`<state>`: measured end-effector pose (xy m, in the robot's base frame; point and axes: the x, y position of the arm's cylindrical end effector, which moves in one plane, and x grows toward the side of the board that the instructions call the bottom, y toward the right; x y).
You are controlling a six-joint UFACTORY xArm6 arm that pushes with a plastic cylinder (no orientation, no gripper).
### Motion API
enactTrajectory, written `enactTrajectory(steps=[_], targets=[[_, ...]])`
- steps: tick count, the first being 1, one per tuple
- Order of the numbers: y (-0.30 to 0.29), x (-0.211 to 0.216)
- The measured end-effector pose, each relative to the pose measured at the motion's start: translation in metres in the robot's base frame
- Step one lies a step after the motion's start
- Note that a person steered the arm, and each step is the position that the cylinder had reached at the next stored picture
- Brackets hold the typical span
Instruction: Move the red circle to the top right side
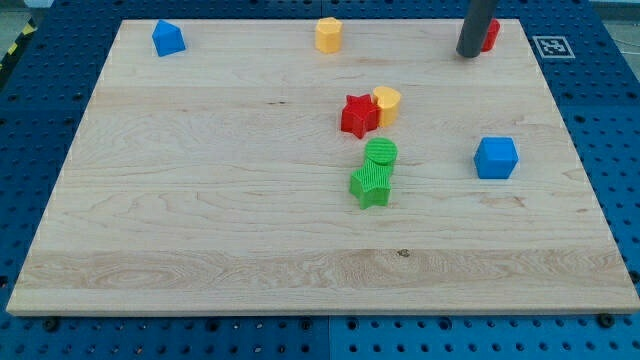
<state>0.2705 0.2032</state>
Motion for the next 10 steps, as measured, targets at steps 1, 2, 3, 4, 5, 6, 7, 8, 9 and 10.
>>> enactTrajectory(steps=[1,2,3,4,5,6,7,8,9,10], targets=[[0.003,0.002],[0.015,-0.003],[0.019,-0.003],[0.028,-0.004],[0.034,-0.005],[0.026,-0.005],[0.024,-0.005],[0.024,-0.013],[0.024,-0.021],[0.024,-0.021]])
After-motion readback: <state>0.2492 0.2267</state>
